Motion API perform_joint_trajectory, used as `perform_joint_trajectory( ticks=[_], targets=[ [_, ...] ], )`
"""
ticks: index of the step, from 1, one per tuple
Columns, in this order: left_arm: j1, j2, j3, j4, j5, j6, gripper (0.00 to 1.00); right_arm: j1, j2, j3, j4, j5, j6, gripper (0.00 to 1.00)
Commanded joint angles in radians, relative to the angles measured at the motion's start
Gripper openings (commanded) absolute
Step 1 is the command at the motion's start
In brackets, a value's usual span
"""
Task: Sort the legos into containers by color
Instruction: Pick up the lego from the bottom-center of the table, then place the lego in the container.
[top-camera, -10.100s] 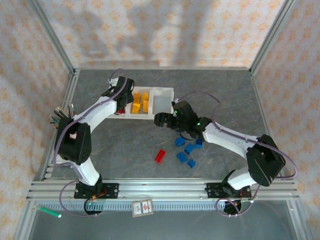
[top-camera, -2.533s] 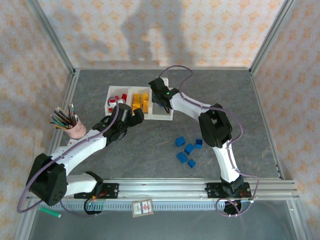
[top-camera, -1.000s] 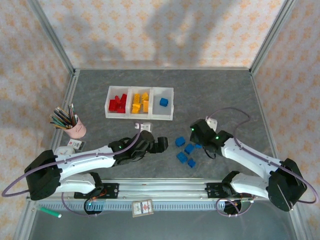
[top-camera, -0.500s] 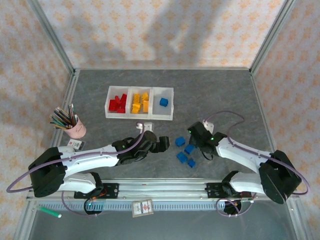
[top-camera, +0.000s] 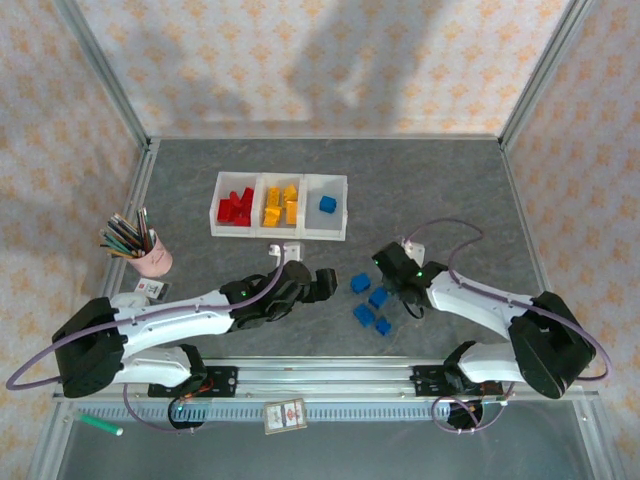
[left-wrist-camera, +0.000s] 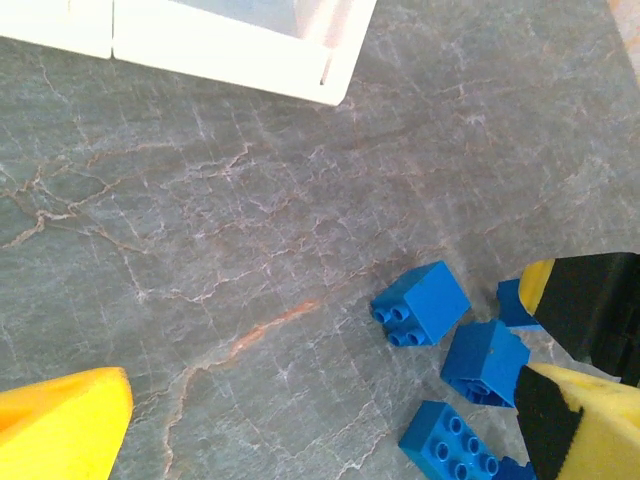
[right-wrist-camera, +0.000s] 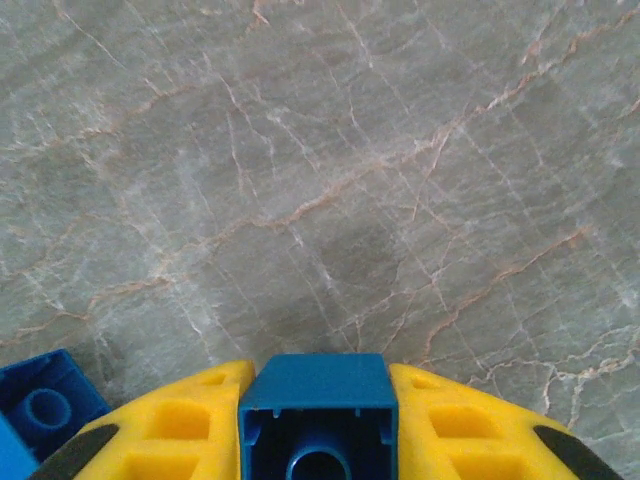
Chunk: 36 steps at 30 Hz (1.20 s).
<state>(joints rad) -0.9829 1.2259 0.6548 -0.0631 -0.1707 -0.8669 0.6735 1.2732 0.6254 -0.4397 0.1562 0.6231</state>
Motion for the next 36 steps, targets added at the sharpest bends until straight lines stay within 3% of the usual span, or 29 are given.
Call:
perform_joint_trajectory(
  ticks=[1,7,15,23,36],
  targets=[
    [0.001,-0.051,0.022,-0.060,-0.076,0.004,0.99,0.011,-0.041,0.095,-0.064,0.050,-0.036,0.23],
    [0.068,-0.146,0.022,-0.124,-0.110,0.032,0.99,0.041,0.040,0.279,-0.077,0.037,-0.087,0.23],
    [0.211,-0.235,0.030,-0.170,-0.108,0.114,0.99,0.070,0.305,0.616,-0.024,0.024,-0.183,0.24],
    [0.346,-0.189,0.057,-0.136,-0.036,0.164,0.99,0.021,0.598,0.911,-0.029,-0.007,-0.270,0.25],
    [0.460,-0.075,0.099,-0.050,0.039,0.190,0.99,-0.044,0.926,1.265,-0.080,-0.030,-0.344,0.26]
  ],
)
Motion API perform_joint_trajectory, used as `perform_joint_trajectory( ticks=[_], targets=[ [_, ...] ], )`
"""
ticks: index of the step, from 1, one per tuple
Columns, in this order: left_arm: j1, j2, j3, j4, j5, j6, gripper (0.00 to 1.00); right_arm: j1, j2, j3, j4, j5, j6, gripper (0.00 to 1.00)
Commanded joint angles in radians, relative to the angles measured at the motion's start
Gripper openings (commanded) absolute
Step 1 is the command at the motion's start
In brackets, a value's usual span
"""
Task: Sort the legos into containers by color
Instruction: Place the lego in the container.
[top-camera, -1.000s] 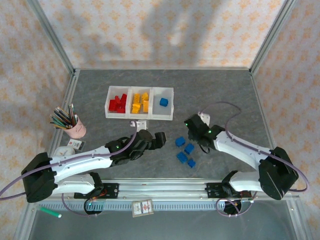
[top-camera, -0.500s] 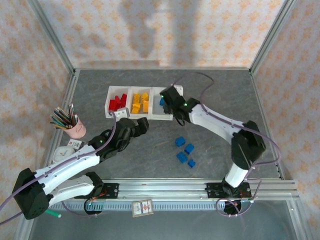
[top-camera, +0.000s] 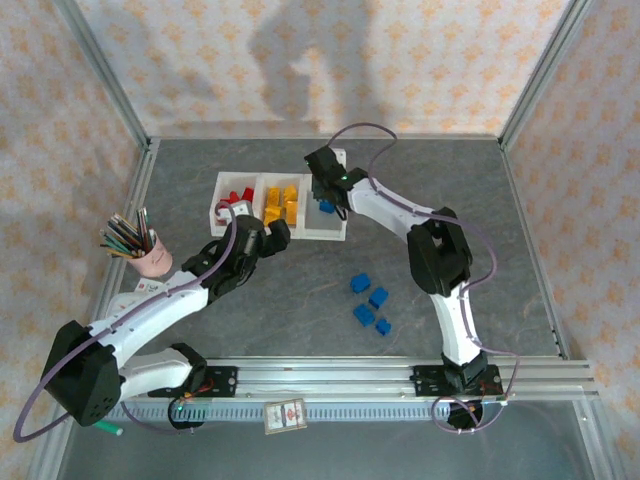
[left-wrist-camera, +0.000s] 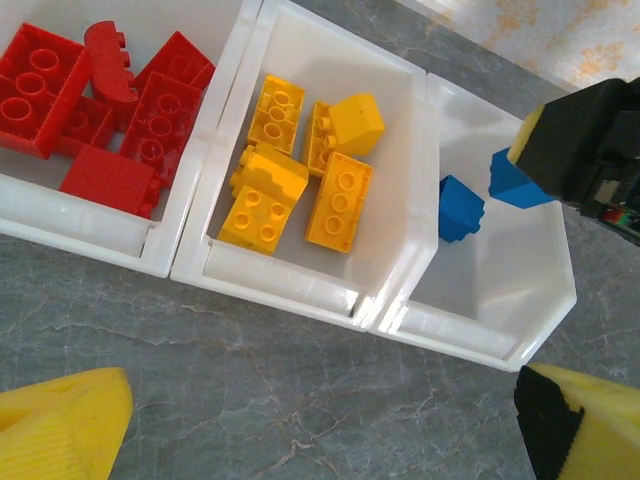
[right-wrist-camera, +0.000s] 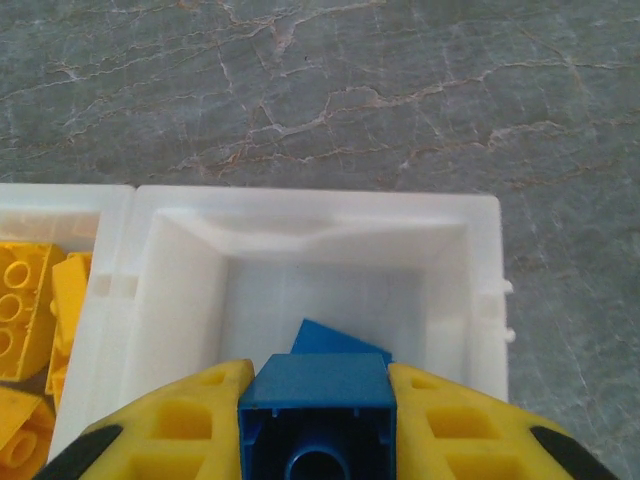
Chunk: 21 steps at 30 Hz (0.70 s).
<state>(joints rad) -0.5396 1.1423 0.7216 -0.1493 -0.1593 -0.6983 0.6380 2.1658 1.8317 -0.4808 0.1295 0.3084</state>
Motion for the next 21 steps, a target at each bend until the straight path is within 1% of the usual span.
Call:
perform_joint_trajectory(
  ticks=[1,4,9,16,21],
  targets=[
    [0.022,0.011,0.032,0.036,0.030,0.022,0.99,-0.010,0.047,0.073,-0.041,-0.007,-0.030,0.26],
    [0.034,0.014,0.030,0.036,0.039,0.022,0.99,-0.014,0.085,0.113,-0.059,-0.007,-0.036,0.27],
    [0.048,0.007,0.018,0.039,0.048,0.020,0.99,-0.020,0.115,0.137,-0.067,0.005,-0.039,0.31],
    [0.055,-0.010,0.013,0.036,0.052,0.020,0.99,-0.021,0.102,0.147,-0.070,-0.008,-0.038,0.46],
    [0.059,-0.021,0.019,0.028,0.054,0.022,0.99,-0.021,0.068,0.159,-0.070,-0.018,-0.041,0.50]
  ],
)
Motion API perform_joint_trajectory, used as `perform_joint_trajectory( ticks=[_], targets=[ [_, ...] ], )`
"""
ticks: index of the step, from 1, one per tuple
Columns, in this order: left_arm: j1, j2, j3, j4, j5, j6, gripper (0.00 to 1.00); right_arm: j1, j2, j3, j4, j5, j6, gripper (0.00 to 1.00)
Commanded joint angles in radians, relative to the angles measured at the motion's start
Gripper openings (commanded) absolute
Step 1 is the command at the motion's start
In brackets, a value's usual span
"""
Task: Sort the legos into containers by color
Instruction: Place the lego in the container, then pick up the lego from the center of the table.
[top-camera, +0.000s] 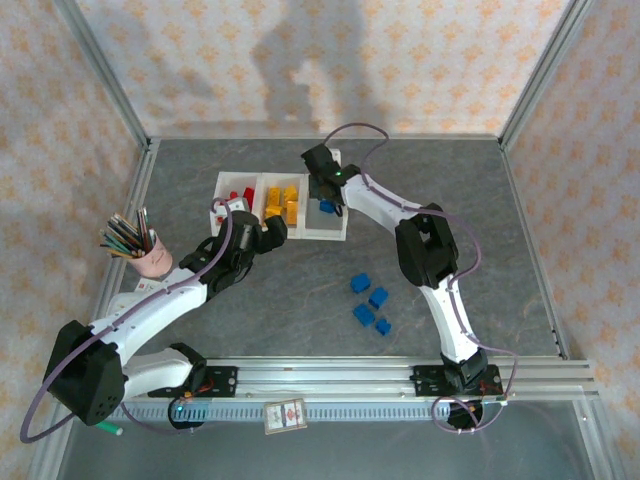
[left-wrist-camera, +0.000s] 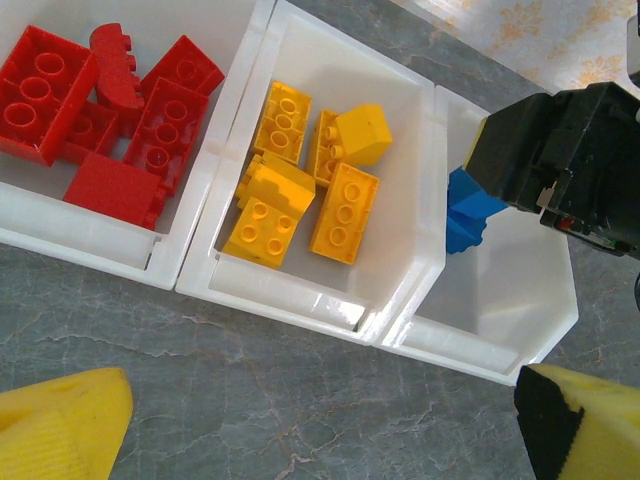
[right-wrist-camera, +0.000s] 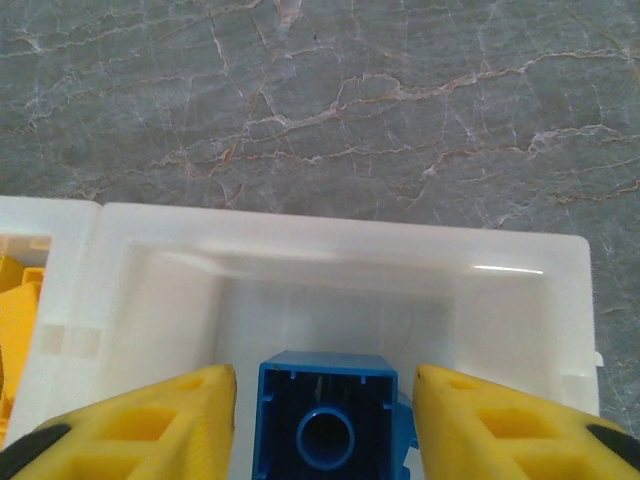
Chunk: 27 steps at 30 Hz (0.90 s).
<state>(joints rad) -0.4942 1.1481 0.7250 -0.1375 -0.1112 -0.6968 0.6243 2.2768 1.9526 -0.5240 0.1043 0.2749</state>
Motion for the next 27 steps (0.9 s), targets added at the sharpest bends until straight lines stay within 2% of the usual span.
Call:
perform_joint_trajectory(
  ticks=[1,9,13,21,27],
  targets=[
    [0.014,-0.028,0.017,0.016,0.008,0.019,0.99,-0.008,-0.054,0.037,-0.025,0.002,-0.006,0.50],
    [0.015,-0.054,0.023,0.003,0.023,0.011,0.99,-0.006,-0.175,-0.037,0.015,-0.061,0.010,0.52],
    [0.014,-0.068,0.010,0.022,0.098,0.025,0.99,-0.006,-0.278,-0.144,0.060,-0.096,0.025,0.53],
    [-0.010,-0.108,-0.041,0.031,0.170,0.014,0.99,-0.006,-0.553,-0.502,0.140,-0.072,0.066,0.55],
    [-0.125,-0.101,-0.075,0.043,0.140,-0.024,0.99,-0.006,-0.726,-0.743,0.129,-0.083,0.109,0.56]
  ],
)
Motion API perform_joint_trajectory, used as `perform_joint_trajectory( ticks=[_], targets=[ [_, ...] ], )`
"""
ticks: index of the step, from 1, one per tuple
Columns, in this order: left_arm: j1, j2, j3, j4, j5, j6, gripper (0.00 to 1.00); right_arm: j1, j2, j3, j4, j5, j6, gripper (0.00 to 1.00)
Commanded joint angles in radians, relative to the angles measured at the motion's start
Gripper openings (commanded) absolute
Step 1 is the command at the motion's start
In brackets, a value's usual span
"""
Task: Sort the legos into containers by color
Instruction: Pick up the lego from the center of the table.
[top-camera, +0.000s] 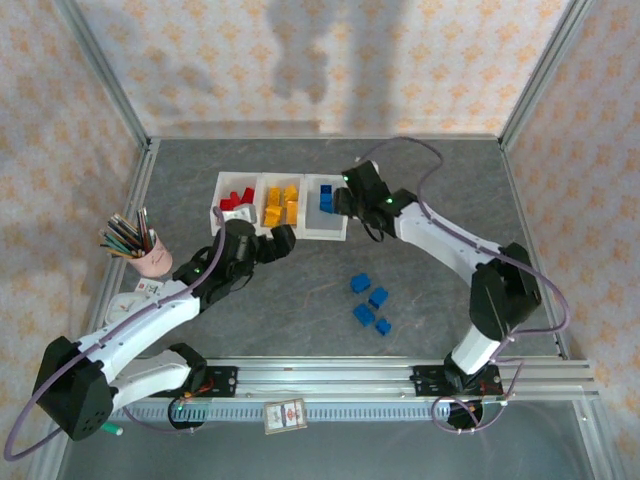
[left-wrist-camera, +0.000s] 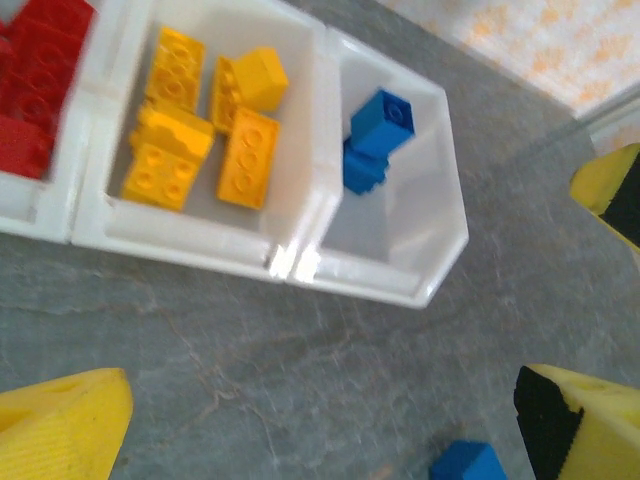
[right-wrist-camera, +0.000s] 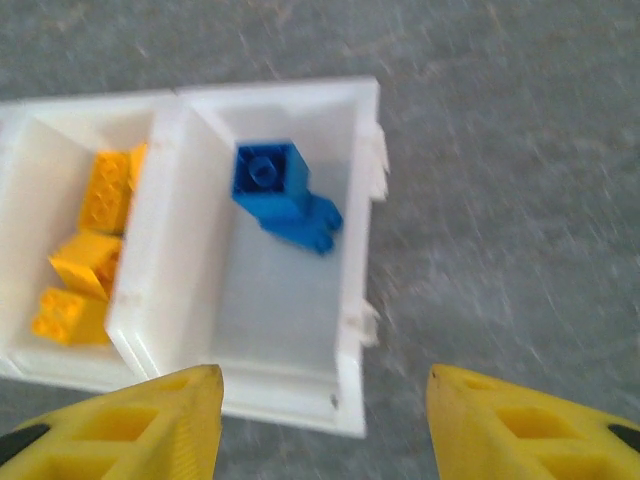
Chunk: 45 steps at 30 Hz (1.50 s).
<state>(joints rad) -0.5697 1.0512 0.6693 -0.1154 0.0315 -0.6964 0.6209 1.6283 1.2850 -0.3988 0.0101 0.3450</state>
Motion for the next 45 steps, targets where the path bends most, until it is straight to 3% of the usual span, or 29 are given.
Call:
perform_joint_trajectory(
  ticks=[1,13,27,33,45],
  targets=[
    [-0.071,-0.002,-0.022,0.019,-0.014,-0.035,0.99,-0.003,-0.103,-0.116,0.007,0.002,0.048,0.56],
    [-0.238,-0.016,-0.098,0.048,-0.095,-0.198,0.99,0.079,-0.295,-0.456,-0.026,-0.045,0.085,0.63],
    [-0.263,-0.040,-0.126,0.020,-0.173,-0.252,0.99,0.169,-0.125,-0.437,-0.008,-0.019,-0.020,0.73],
    [-0.265,-0.062,-0.129,-0.015,-0.199,-0.250,0.99,0.171,-0.049,-0.407,0.006,-0.045,-0.054,0.67],
    [-0.263,-0.066,-0.132,-0.021,-0.199,-0.247,0.99,0.171,0.010,-0.379,0.007,-0.011,-0.079,0.45]
  ],
)
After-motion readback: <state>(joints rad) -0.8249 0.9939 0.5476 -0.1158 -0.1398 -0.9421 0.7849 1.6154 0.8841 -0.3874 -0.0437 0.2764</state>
